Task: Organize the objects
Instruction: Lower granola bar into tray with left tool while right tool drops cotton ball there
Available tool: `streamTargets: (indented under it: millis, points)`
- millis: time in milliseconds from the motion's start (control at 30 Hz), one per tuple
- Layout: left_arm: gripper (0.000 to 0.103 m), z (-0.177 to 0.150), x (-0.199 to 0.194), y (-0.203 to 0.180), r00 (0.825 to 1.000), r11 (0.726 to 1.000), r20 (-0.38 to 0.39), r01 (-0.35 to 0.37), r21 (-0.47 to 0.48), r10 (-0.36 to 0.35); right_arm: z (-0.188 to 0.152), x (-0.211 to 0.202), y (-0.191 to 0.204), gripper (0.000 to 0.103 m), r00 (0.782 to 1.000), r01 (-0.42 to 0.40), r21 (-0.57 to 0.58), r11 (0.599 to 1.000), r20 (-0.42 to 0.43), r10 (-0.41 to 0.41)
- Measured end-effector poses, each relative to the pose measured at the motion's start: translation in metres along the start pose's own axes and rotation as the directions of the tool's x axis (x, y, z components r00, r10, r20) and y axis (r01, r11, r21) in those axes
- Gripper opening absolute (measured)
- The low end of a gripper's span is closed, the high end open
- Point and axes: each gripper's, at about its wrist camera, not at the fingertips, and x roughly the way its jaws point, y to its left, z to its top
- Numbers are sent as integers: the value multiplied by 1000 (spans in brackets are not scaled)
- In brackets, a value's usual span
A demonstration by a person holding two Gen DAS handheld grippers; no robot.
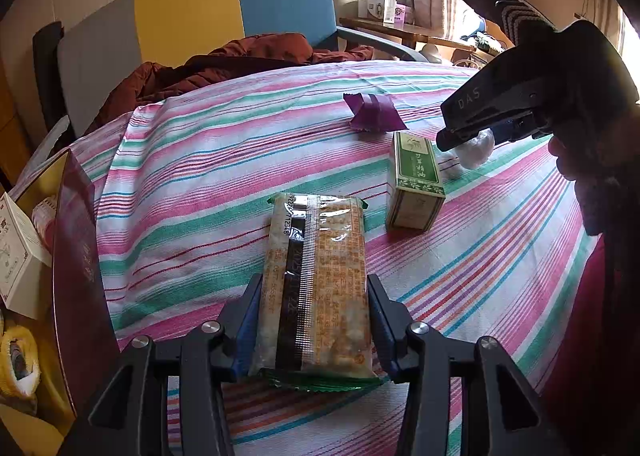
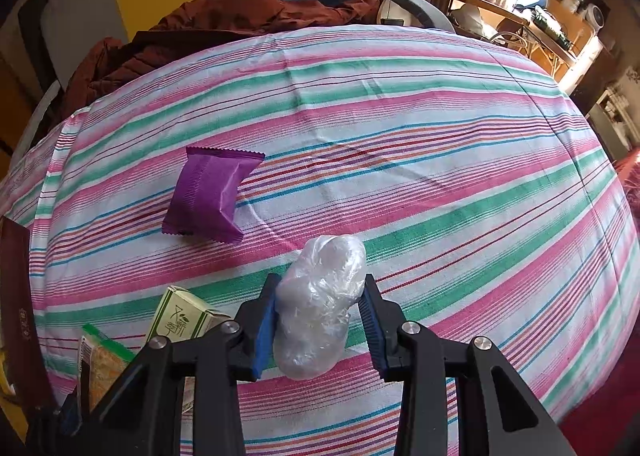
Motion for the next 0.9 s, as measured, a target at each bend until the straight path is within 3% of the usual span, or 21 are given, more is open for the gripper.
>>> streamTargets:
  millis: [567,900]
  points:
    - [49,0,-2,-6,1000,1000,-7,-20,20,20,0,-17,-2,39,997,-32,19,999,72,30]
    - [48,-1,-14,-8,998,999,-63,16,35,-14,-1,-42,7,39,966,-194,-17,981,169,194]
